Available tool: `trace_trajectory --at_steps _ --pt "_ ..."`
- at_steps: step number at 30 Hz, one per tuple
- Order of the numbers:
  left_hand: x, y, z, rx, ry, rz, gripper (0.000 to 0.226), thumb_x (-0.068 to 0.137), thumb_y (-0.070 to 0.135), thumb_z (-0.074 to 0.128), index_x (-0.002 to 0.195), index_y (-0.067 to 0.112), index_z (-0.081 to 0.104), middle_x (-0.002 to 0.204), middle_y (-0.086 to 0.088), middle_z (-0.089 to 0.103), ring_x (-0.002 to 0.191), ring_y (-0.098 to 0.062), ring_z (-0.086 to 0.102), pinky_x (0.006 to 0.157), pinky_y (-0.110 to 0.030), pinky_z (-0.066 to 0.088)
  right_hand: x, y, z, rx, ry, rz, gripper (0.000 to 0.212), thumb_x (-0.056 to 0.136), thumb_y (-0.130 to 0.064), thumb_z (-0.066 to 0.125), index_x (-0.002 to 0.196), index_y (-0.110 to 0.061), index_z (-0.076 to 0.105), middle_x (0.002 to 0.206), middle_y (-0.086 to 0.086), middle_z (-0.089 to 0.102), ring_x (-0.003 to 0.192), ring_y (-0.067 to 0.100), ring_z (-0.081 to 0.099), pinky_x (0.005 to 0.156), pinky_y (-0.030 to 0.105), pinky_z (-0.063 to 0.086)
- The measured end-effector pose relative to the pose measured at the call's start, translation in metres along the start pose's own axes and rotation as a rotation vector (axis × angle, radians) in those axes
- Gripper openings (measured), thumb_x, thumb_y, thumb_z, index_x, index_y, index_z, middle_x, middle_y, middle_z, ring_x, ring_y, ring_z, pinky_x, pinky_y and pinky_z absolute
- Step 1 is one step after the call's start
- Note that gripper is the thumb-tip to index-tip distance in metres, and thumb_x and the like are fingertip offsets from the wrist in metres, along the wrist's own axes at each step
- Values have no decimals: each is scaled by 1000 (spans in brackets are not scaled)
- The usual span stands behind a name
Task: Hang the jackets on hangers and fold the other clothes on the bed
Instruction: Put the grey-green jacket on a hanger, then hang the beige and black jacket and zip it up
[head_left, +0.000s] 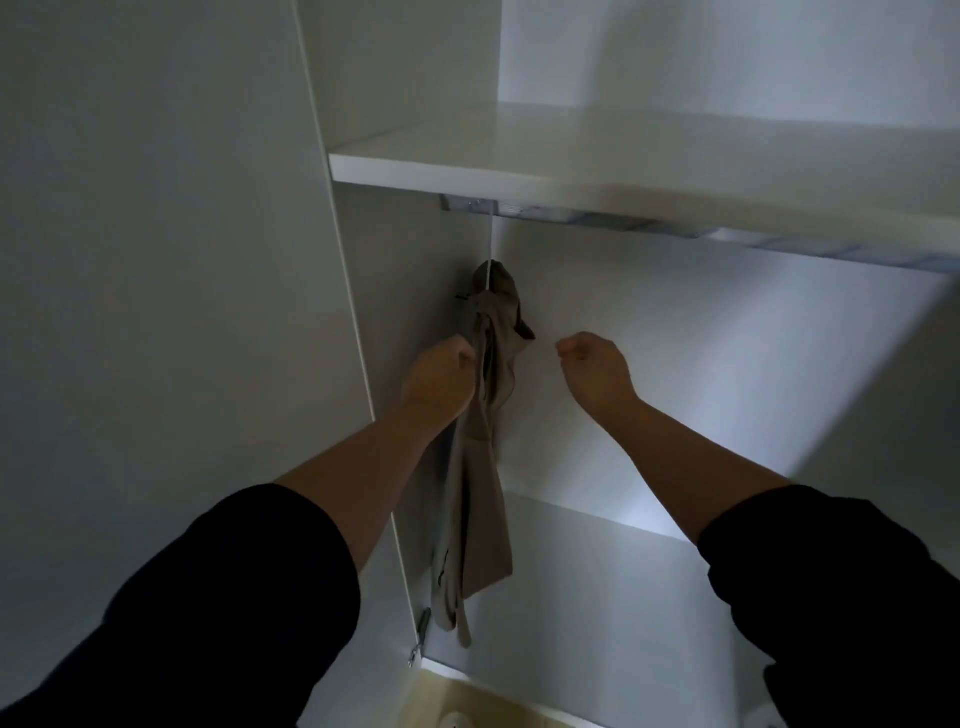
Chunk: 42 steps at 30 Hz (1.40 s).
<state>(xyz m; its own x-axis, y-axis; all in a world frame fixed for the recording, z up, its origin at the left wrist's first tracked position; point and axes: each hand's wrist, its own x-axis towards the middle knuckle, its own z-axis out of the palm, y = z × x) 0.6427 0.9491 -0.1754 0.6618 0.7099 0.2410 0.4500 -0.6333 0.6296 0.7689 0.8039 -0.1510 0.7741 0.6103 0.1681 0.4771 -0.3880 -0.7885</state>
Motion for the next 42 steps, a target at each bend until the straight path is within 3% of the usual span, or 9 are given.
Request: trace_trajectory --at_steps 3,7,11,15,18,23,32,42 --pt "-34 17 -3 47 64 166 29 92 10 44 117 8 58 115 -14 57 108 -30 52 93 -40 44 -41 5 -17 -28 68 -79 30 94 -2 46 119 -3 61 120 10 62 107 19 57 82 10 35" --pt "-102 45 -2 188 112 331 33 90 9 46 122 5 56 120 -15 55 110 -32 49 94 -43 42 -111 8 -46 -107 144 -115 32 93 -7 50 124 -7 57 124 10 59 114 21 54 87 18 36" --pt "-164 82 -4 334 30 419 53 96 23 42 146 13 31 152 -13 29 139 -29 27 112 -43 27 -178 13 -81 -349 161 -153 42 92 -18 55 132 -7 50 135 11 52 124 25 46 100 31 37" --pt "-213 125 -11 491 30 553 65 98 38 36 152 19 7 160 -10 3 147 -29 3 117 -47 9 -239 16 -121 -572 198 -103 54 93 -27 54 141 -8 39 150 14 36 136 29 35 111 40 29" --pt "-255 147 -16 560 30 680 70 97 48 35 153 23 -1 160 -9 -9 147 -29 -8 117 -50 3 -292 15 -148 -681 264 -27 59 94 -32 51 146 -10 33 155 13 27 141 29 28 115 41 22" --pt "-340 174 -26 518 24 864 72 96 53 34 153 26 -1 160 -8 -9 147 -29 -8 115 -50 -2 -409 9 -184 -829 369 92 61 95 -35 47 148 -12 28 156 12 25 143 29 23 117 44 18" --pt "-569 221 -39 300 -205 1129 74 93 48 41 153 23 6 160 -9 2 147 -29 -1 115 -52 9 -695 -5 -230 -906 533 412 59 95 -34 45 148 -14 27 157 10 22 145 27 19 119 45 15" --pt "-852 353 -36 99 -393 1502 69 96 44 36 152 24 0 160 -7 -5 147 -27 -7 116 -50 1 -997 -8 -324 -976 764 785 59 96 -35 44 148 -15 26 158 8 21 146 26 17 120 45 12"
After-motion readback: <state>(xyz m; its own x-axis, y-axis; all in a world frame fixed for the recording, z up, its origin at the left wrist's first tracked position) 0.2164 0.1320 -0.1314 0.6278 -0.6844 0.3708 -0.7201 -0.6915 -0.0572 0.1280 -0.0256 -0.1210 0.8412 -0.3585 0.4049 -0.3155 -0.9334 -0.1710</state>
